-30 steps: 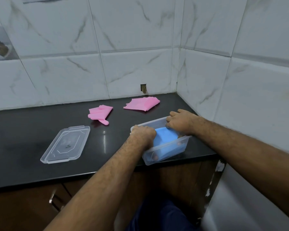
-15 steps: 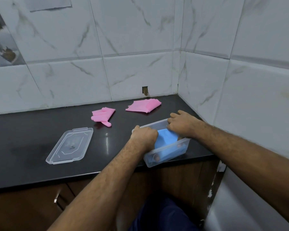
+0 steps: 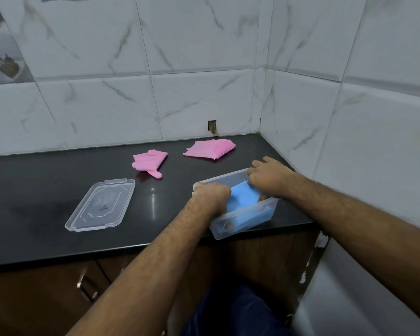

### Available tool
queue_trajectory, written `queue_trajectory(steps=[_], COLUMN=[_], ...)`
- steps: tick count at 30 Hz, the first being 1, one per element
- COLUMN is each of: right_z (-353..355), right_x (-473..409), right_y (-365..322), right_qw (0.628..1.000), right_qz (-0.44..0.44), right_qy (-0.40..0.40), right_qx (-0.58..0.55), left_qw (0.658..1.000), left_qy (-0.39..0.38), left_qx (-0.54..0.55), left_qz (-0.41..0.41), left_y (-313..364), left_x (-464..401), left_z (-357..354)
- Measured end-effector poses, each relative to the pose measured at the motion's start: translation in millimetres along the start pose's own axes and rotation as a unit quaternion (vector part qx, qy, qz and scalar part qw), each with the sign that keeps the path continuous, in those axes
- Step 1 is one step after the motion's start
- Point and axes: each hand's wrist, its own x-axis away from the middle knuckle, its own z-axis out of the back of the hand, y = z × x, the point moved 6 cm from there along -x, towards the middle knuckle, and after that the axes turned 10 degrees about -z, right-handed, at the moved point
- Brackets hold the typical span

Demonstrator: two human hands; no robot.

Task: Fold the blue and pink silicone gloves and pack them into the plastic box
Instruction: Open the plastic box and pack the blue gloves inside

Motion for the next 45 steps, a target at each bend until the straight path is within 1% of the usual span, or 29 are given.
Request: queue_trajectory(steps=[2, 4, 5, 7, 8, 9, 10, 11, 12, 14, 15, 17, 19, 21, 24, 29, 32, 35, 37, 41, 43, 45], right_z=[2, 4, 5, 6, 4, 2, 0, 0, 1, 2, 2, 0, 3, 5, 9, 13, 12, 6, 1, -8, -10, -8], right_x=[4, 7, 10, 20, 27, 36, 45, 55, 66, 83, 87, 92, 94, 92, 88, 77, 72, 68, 66, 57, 53, 52], right_y=[4, 10, 14, 22, 23, 21, 18, 13, 9, -1, -6, -14, -18, -19, -22, -24, -23, -19, -17, -12, -9, -13], right_qw=[0.999, 0.992, 0.983, 0.956, 0.943, 0.933, 0.926, 0.922, 0.92, 0.926, 0.935, 0.951, 0.956, 0.957, 0.956, 0.951, 0.952, 0.947, 0.942, 0.93, 0.925, 0.919], right_qz=[-0.023, -0.07, -0.1, -0.145, -0.15, -0.142, -0.122, -0.099, -0.077, -0.045, -0.034, -0.019, -0.027, -0.049, -0.085, -0.156, -0.192, -0.222, -0.239, -0.277, -0.291, -0.291], right_qy=[-0.002, 0.015, 0.03, 0.064, 0.073, 0.075, 0.077, 0.086, 0.105, 0.155, 0.165, 0.164, 0.178, 0.185, 0.182, 0.159, 0.147, 0.137, 0.134, 0.131, 0.15, 0.186], right_qx=[-0.033, -0.107, -0.154, -0.246, -0.287, -0.322, -0.349, -0.365, -0.37, -0.341, -0.312, -0.262, -0.232, -0.217, -0.216, -0.214, -0.19, -0.189, -0.194, -0.204, -0.191, -0.191], left_qw=[0.999, 0.993, 0.988, 0.976, 0.965, 0.954, 0.95, 0.953, 0.963, 0.978, 0.98, 0.984, 0.986, 0.986, 0.976, 0.942, 0.925, 0.922, 0.924, 0.931, 0.938, 0.944], left_qy=[0.013, 0.038, 0.057, 0.107, 0.123, 0.124, 0.112, 0.105, 0.105, 0.118, 0.12, 0.111, 0.112, 0.137, 0.214, 0.326, 0.355, 0.345, 0.328, 0.313, 0.292, 0.256], left_qx=[0.032, 0.111, 0.143, 0.189, 0.228, 0.268, 0.285, 0.271, 0.229, 0.129, 0.101, 0.079, 0.076, 0.069, 0.034, 0.076, 0.132, 0.176, 0.194, 0.187, 0.183, 0.194], left_qz=[0.002, 0.012, 0.013, -0.013, -0.032, -0.052, -0.069, -0.085, -0.1, -0.114, -0.119, -0.117, -0.096, -0.066, -0.031, 0.013, 0.015, -0.015, -0.021, 0.007, 0.044, 0.069], left_y=[-3, -10, -15, -21, -21, -18, -13, -8, -4, 2, 3, 3, -1, -6, -12, -14, -15, -14, -16, -26, -35, -45], left_x=[4, 10, 16, 30, 36, 44, 51, 58, 62, 66, 66, 63, 61, 60, 61, 60, 59, 54, 51, 51, 51, 48], left_z=[3, 10, 15, 22, 20, 15, 8, 2, -3, -8, -8, -7, -7, -6, -5, -14, -26, -44, -55, -81, -96, -106])
